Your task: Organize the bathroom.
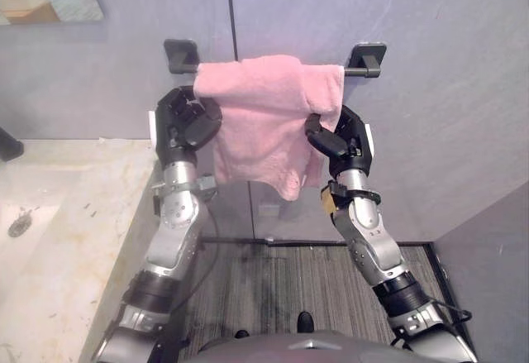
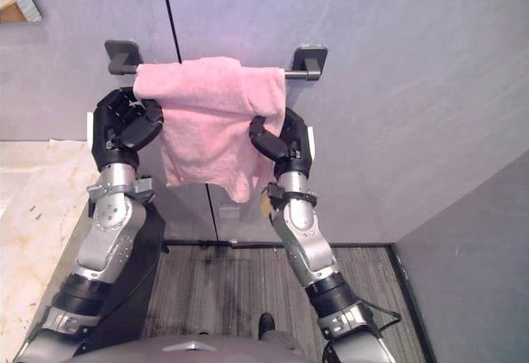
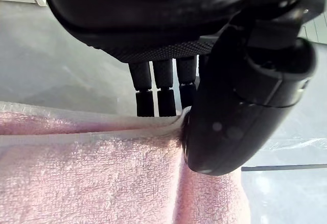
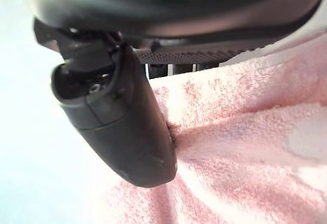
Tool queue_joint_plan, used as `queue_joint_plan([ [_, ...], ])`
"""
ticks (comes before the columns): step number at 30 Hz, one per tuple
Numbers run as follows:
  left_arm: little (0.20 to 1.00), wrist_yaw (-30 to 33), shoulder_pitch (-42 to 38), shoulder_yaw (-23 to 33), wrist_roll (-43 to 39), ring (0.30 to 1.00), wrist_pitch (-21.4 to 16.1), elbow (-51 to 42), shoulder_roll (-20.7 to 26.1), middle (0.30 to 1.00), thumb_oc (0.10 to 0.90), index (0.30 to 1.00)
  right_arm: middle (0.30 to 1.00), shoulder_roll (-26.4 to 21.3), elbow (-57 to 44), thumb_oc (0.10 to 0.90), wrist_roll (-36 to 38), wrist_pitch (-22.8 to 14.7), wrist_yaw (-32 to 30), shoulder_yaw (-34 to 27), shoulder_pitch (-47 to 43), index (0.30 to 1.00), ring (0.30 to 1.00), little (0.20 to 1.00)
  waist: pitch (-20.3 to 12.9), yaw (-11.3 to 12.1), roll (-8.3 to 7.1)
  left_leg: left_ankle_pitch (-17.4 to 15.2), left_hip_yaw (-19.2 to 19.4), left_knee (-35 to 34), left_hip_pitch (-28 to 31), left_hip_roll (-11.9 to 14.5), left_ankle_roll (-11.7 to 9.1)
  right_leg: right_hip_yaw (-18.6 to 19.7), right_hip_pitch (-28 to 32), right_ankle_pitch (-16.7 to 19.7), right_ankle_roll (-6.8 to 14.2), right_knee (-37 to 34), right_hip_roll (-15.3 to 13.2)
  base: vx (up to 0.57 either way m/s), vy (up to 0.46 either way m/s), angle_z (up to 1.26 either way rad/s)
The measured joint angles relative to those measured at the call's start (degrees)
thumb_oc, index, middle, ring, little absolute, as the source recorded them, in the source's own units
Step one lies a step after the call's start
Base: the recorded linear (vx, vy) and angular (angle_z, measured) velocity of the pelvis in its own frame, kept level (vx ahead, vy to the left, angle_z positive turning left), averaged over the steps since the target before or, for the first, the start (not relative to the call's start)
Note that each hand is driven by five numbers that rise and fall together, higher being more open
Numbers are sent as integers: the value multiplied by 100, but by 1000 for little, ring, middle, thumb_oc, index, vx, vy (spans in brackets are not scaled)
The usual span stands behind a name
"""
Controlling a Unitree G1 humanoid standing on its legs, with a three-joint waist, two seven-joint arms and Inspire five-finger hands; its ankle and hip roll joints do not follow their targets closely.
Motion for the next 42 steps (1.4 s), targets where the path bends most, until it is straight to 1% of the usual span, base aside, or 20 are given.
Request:
queue_joint_plan([
  [3, 300, 307, -15, -131, 1, 300, -36, 0, -119, 300, 400, 300, 300, 198, 6, 400, 105, -104, -416, 126, -13, 300, 300, 300, -1, 5, 0, -5, -3, 0, 1, -1, 7, -5, 4, -1, 0, 0, -2, 0, 0, 0],
  [6, 300, 506, -38, -255, -2, 300, -43, 0, -151, 300, 400, 300, 300, 265, 15, 400, 154, -175, -706, 219, -26, 300, 300, 300, -1, 6, 0, -9, -14, 0, 10, -2, 13, -19, 18, -1, -1, 1, -3, 0, 0, 0],
  [9, 300, 670, -52, -346, -22, 300, -44, 0, -186, 300, 400, 300, 300, 363, 45, 400, 186, -215, -842, 237, -36, 300, 300, 300, -12, 4, -1, -12, -16, -1, 11, -4, 15, -21, 19, -10, 0, 1, -6, 0, 0, 0],
  [10, 300, 728, -52, -397, -51, 300, -44, 0, -190, 300, 400, 300, 300, 407, 60, 400, 302, -260, -884, 244, -37, 300, 300, 300, -30, 5, -2, -13, -18, 0, 10, -3, 15, -24, 20, -17, 1, 1, -6, 0, 0, 0],
  [14, 300, 880, -28, -498, -195, 300, -84, 195, -314, 300, 400, 300, 300, 408, 229, 400, 352, -306, -986, 301, -2, 300, 300, 300, -220, 7, -14, -52, -34, -1, 19, -1, 14, -39, 38, -56, 18, 1, -5, 0, 0, 0],
  [20, 300, 880, 25, -503, -197, 300, -187, 237, -342, 300, 400, 300, 300, 358, 220, 400, 243, -303, -973, 301, 62, 300, 300, 300, -257, 6, -23, -74, -34, -1, 33, -1, 22, -42, 53, -71, 21, 1, -6, 5, 3, 0],
  [21, 300, 879, 32, -503, -197, 300, -214, 236, -349, 300, 400, 300, 324, 329, 216, 416, 87, -300, -945, 300, 96, 324, 324, 324, -256, 5, -23, -77, -37, -2, 37, 1, 23, -47, 59, -78, 24, 1, -6, 0, 0, 0],
  [22, 300, 879, 37, -503, -198, 300, -225, 236, -349, 300, 400, 300, 469, 307, 207, 513, 7, -300, -927, 299, 116, 469, 469, 469, -256, 4, -23, -81, -39, -2, 40, 1, 22, -50, 63, -81, 25, 1, -6, 29, 31, 1],
  [23, 300, 878, 46, -503, -198, 300, -227, 234, -350, 300, 400, 300, 712, 266, 206, 675, -12, -298, -888, 299, 125, 712, 712, 712, -256, 4, -23, -84, -41, -3, 45, 1, 25, -53, 69, -86, 24, 1, -6, 24, 31, 2],
  [24, 300, 872, 59, -503, -197, 300, -229, 229, -350, 300, 400, 300, 900, 148, 205, 800, -148, -269, -807, 295, 138, 900, 900, 900, -256, 5, -24, -90, -51, -4, 46, 1, 26, -60, 77, -92, 28, 1, -6, 34, 41, 3],
  [27, 300, 869, 64, -483, -198, 300, -242, 222, -350, 300, 400, 300, 900, -84, 197, 800, -251, -241, -592, 223, 203, 900, 900, 900, -255, 10, -24, -96, -68, -6, 36, 2, 24, -79, 76, -100, 29, 1, -9, 29, 34, 4],
  [28, 300, 871, 92, -226, -197, 300, -261, 218, -360, 300, 400, 300, 900, -258, 193, 800, -247, -154, -564, -113, 389, 900, 900, 900, -254, 13, -24, -97, -85, -7, 25, 6, 23, -98, 71, -110, 28, 1, -8, 11, 12, 4],
  [30, 300, 856, 115, 75, -187, 300, -265, 213, -287, 300, 400, 300, 900, -570, 209, 800, -232, -55, -555, -517, 632, 900, 900, 900, -252, 12, -23, -97, -86, -7, 15, 8, 23, -100, 57, -112, 31, 1, -7, 8, 7, 2],
  [34, 300, 854, 188, 127, -195, 300, -272, 211, -225, 300, 400, 300, 900, -965, 214, 800, -167, 6, -498, -1134, 1003, 900, 900, 900, -247, -36, -19, -101, -55, -9, 16, 12, 22, -76, 39, -113, 32, 1, 1, 10, 9, -5],
  [38, 300, 848, 212, 174, -198, 300, -278, 218, -226, 300, 400, 300, 900, -1139, 211, 800, -140, 20, -132, -1188, 1004, 900, 900, 900, -242, -81, -23, -96, -46, -24, 20, 24, 13, -75, 40, -118, 39, -1, 8, 1, 0, -1],
  [42, 300, 809, 209, 178, -199, 300, -277, 220, -226, 300, 400, 300, 900, -1166, 210, 800, -124, 31, 212, -1143, 1001, 900, 900, 900, -238, -80, -25, -94, -46, -24, 22, 25, 9, -76, 40, -122, 43, -1, 8, 0, 0, 0],
])
